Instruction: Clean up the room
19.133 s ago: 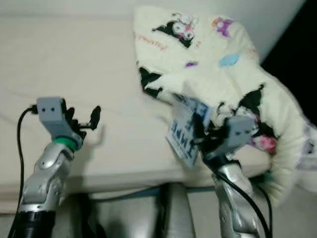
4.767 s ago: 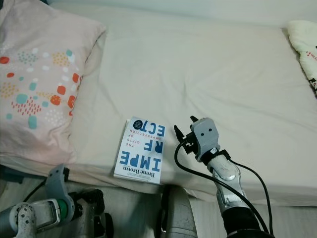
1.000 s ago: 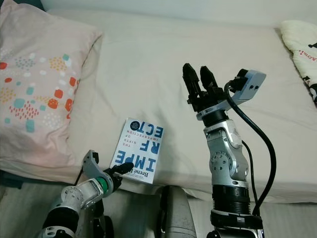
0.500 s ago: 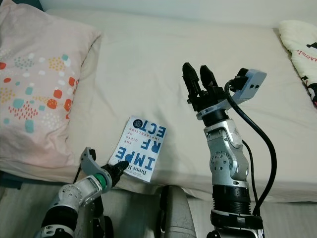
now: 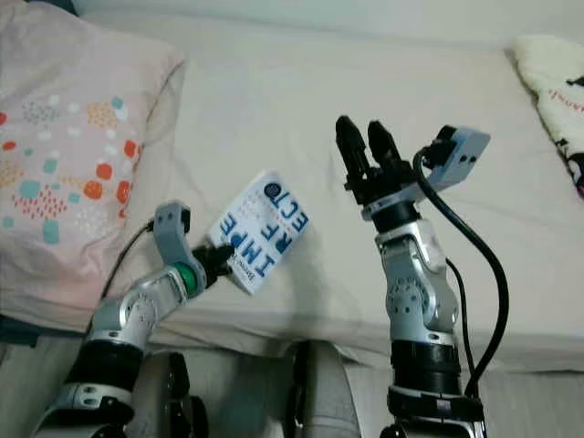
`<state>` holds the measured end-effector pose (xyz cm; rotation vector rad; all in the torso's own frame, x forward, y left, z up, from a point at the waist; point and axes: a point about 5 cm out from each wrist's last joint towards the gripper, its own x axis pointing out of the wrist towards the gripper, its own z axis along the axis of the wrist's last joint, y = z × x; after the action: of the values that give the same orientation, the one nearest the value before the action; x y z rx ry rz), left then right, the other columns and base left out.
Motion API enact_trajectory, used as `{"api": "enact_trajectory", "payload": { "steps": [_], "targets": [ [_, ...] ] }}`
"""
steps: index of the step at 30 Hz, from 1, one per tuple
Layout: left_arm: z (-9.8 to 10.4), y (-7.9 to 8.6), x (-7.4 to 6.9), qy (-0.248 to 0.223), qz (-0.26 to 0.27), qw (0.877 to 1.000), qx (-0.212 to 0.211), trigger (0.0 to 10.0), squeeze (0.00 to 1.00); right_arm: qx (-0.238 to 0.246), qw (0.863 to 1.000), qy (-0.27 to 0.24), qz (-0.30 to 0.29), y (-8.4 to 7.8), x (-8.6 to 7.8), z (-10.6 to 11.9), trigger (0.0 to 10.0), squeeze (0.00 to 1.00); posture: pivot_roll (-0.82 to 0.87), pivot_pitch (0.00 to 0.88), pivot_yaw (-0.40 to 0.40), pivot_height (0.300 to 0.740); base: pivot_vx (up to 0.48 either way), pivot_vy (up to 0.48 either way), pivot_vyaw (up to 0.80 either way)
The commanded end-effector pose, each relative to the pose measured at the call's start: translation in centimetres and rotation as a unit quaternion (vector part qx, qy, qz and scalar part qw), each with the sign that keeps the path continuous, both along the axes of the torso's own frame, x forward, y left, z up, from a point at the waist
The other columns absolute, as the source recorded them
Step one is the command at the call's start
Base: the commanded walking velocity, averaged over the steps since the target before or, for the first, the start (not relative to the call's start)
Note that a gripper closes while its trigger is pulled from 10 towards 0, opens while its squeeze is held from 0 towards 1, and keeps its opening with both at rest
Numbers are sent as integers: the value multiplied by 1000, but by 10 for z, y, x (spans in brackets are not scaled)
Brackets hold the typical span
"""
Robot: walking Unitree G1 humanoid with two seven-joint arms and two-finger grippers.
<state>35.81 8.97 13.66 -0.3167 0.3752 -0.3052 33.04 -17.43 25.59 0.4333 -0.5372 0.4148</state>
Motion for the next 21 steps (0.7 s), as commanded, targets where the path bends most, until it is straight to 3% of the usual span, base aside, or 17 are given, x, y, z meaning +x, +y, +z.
{"api": "enact_trajectory", "payload": {
  "steps": [1, 2, 3, 4, 5, 8, 9, 10, 11, 12, 13, 14, 16, 18, 19, 20, 21],
  "targets": [
    [5, -7, 9, -36, -21, 993, 107, 10000, 0, 1, 1000, 2, -6, -3, -1, -2, 10000, 0, -106, 236, 19, 612, 0, 0, 0],
    [5, -7, 9, -36, -21, 993, 107, 10000, 0, 1, 1000, 2, -6, -3, -1, -2, 10000, 0, -106, 236, 19, 612, 0, 0, 0],
    [13, -12, 18, -69, -34, 978, 191, 10000, 0, 0, 1000, 1, -8, -4, -2, -1, 10000, 0, -113, 233, 20, 612, 0, 0, 0],
    [19, -16, 25, -103, -52, 956, 270, 10000, 0, -1, 1000, 0, -11, -5, -2, -1, 10000, 0, -113, 233, 20, 612, 0, 0, 0],
    [19, -16, 25, -103, -52, 956, 270, 10000, 0, -1, 1000, 0, -11, -5, -2, -1, 10000, 0, -113, 233, 20, 612, 0, 0, 0],
    [27, -18, 33, -157, -82, 901, 397, 10000, 0, -2, 1000, -4, -16, -8, -3, 1, 10000, 0, -115, 225, 29, 612, 0, 0, 0],
    [27, -18, 33, -157, -82, 901, 397, 10000, 0, -2, 1000, -4, -16, -8, -3, 1, 10000, 0, -115, 225, 29, 612, 0, 0, 0],
    [28, -16, 34, -164, -86, 886, 425, 10000, 0, -1, 1000, -4, -17, -8, -3, 1, 10000, 0, -119, 224, 28, 612, 0, 0, 0],
    [28, -14, 36, -171, -105, 860, 469, 10000, 0, -2, 1000, -2, -20, -9, -3, 0, 10000, 0, -119, 224, 28, 612, 0, 0, 0],
    [27, -14, 37, -172, -115, 850, 484, 10000, 0, -3, 1000, -2, -20, -10, -3, 0, 10000, 0, -119, 224, 28, 612, 0, 0, 0],
    [27, -14, 37, -172, -115, 850, 484, 10000, 0, -3, 1000, -2, -20, -10, -3, 0, 10000, 0, -119, 224, 28, 612, 0, 0, 0],
    [23, -13, 37, -167, -133, 841, 497, 10000, 0, -3, 1000, -2, -21, -10, -4, 0, 10000, 0, -127, 219, 30, 612, 0, 0, 0],
    [15, -8, 37, -137, -148, 846, 494, 10000, 0, -4, 1000, -2, -23, -11, -4, -1, 10000, 0, -124, 216, 33, 612, 0, 0, 0],
    [15, -8, 37, -137, -148, 846, 494, 10000, 0, -4, 1000, -2, -23, -11, -4, -1, 10000, 0, -124, 216, 33, 612, 0, 0, 0],
    [11, -5, 37, -104, -144, 875, 449, 10000, 0, -5, 1000, -2, -24, -11, -4, -1, 10000, 0, -121, 210, 40, 612, 0, 0, 0],
    [11, -5, 37, -104, -144, 875, 449, 10000, 0, -5, 1000, -2, -24, -11, -4, -1, 10000, 0, -121, 210, 40, 612, 0, 0, 0],
    [8, -2, 37, -72, -132, 907, 394, 10000, 0, -4, 1000, -1, -25, -11, -4, -2, 10000, 0, -126, 209, 44, 612, 0, 0, 0]
  ]
}}
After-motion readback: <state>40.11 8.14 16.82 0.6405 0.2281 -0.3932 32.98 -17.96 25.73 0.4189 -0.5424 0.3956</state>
